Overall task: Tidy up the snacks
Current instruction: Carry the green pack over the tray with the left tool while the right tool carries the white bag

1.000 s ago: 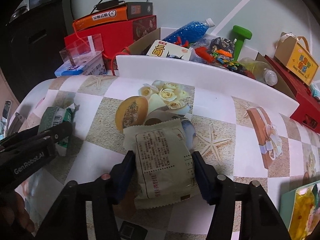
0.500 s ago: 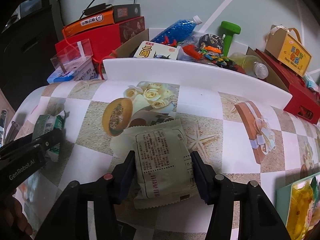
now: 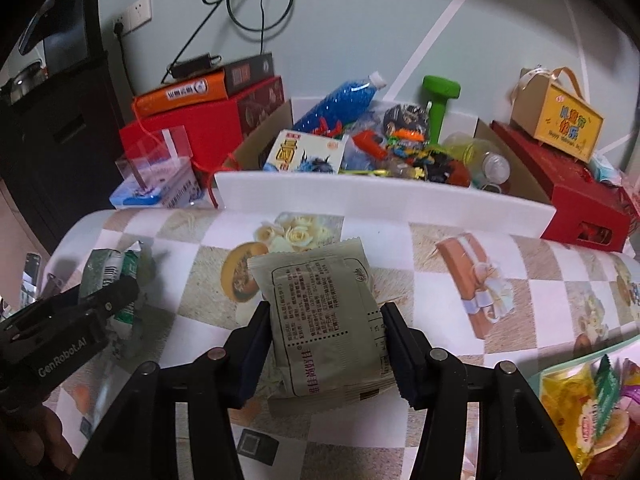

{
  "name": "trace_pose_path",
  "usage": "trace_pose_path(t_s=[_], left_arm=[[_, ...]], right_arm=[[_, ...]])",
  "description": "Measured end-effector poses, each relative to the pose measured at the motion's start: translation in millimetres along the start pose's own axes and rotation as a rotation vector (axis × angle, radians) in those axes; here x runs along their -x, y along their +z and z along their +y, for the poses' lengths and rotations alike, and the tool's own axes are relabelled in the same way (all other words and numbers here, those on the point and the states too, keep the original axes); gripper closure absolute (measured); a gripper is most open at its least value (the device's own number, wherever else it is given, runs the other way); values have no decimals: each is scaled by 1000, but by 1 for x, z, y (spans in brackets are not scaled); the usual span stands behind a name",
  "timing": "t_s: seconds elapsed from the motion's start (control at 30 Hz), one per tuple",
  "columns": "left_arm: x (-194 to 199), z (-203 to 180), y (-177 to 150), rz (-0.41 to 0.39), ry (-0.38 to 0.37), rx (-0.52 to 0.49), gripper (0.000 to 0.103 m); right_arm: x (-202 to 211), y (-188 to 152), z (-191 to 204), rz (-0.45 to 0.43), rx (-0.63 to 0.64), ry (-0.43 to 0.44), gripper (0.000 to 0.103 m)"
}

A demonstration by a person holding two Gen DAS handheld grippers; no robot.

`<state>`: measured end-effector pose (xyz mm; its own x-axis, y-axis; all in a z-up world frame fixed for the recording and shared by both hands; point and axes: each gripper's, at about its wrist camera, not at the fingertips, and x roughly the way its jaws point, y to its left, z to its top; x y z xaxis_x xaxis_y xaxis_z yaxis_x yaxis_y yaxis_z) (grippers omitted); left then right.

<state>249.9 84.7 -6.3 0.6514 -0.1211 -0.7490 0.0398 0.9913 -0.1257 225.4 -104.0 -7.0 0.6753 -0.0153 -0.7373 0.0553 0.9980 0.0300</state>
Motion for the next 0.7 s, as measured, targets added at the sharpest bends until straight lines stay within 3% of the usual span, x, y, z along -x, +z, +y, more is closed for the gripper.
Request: trace_pose_path(t_s=[0.4,0.7], left_arm=[[19,-22,0,-30,-57,-36,52],[38,-48,-15,1,-109,-25,52]], right_arm=[[28,0,-9,-13,-28,4,46],[59,-9,-26,8,-38,-15,46]])
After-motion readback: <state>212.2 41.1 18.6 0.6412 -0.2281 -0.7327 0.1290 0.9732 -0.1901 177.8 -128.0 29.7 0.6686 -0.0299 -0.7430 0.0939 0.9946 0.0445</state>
